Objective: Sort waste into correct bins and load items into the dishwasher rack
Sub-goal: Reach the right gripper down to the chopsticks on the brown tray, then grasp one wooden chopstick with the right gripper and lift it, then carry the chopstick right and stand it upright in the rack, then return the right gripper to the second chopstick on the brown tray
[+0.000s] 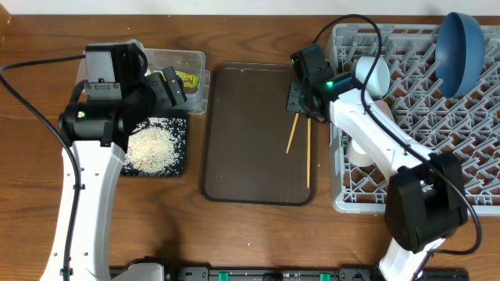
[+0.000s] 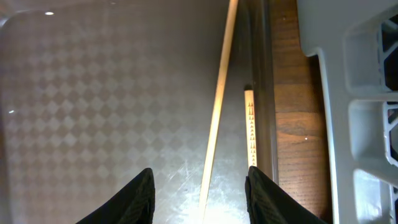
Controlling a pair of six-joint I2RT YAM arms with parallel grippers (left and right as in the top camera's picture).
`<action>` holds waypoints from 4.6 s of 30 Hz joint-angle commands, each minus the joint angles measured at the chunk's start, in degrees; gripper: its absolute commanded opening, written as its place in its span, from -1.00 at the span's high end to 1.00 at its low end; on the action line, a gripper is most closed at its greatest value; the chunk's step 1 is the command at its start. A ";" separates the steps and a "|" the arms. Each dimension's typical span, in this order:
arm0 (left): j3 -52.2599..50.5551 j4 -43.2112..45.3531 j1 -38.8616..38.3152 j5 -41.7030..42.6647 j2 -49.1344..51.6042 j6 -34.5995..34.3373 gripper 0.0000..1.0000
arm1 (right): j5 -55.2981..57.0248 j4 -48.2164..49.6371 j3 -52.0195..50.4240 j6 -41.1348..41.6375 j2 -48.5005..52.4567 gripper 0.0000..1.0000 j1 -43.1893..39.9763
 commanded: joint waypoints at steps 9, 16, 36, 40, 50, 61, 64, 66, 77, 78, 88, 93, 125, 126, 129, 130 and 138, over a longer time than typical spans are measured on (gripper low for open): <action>0.09 -0.09 0.22 -0.33 0.22 0.09 -0.89 | -2.69 1.22 -0.37 2.12 8.61 0.14 1.31; 0.09 -0.09 0.20 -0.33 0.22 0.09 -0.89 | -3.65 1.51 -0.37 1.77 12.41 0.43 1.51; 0.09 -0.09 0.20 -0.33 0.22 0.09 -0.89 | -11.56 -11.63 9.75 -14.10 13.44 0.97 1.31; 0.09 -0.09 0.22 -0.33 0.22 0.09 -0.89 | -11.21 -19.43 18.12 -17.84 13.44 0.97 0.90; 0.09 -0.09 0.20 -0.33 0.22 0.09 -0.89 | -5.20 -36.59 36.02 -22.99 13.38 0.98 -2.16; 0.09 -0.09 0.20 -0.33 0.22 0.09 -0.89 | -4.35 -44.81 40.76 -35.04 4.81 0.98 -18.45; 0.09 -0.09 0.20 -0.33 0.22 0.09 -0.89 | -3.91 -47.15 40.74 -40.74 4.11 0.98 -22.97; 0.09 -0.09 0.20 -0.33 0.22 0.09 -0.89 | -2.03 -47.84 39.89 -42.77 4.15 0.97 -25.22; 0.09 -0.09 0.20 -0.33 0.22 0.09 -0.89 | 2.29 -38.86 24.83 -48.39 4.24 0.93 -33.51; 0.09 -0.09 0.20 -0.33 0.22 0.09 -0.89 | 2.29 -38.16 24.02 -48.41 4.26 0.92 -33.94; 0.09 -0.09 0.20 -0.33 0.22 0.09 -0.89 | 0.48 -36.61 22.67 -48.15 4.24 0.15 -35.19; 0.09 -0.09 0.20 -0.33 0.22 0.09 -0.89 | -10.34 -37.29 24.92 -47.95 4.22 0.18 -33.55; 0.09 -0.09 0.20 -0.33 0.22 0.09 -0.89 | 4.22 -24.90 12.26 -6.80 8.24 0.27 2.62; 0.09 -0.09 0.20 -0.33 0.22 0.09 -0.89 | 4.20 -24.06 11.26 -6.82 8.26 0.28 2.51; 0.09 -0.09 0.20 -0.33 0.22 0.09 -0.89 | 3.87 -21.75 8.57 -6.86 8.26 0.25 2.47; 0.09 -0.09 0.20 -0.33 0.22 0.09 -0.89 | 3.56 -21.05 7.74 -6.86 8.26 0.24 2.47; 0.09 -0.11 0.20 -0.33 0.22 0.11 -0.89 | 3.61 -18.12 4.20 -5.09 8.70 0.25 2.51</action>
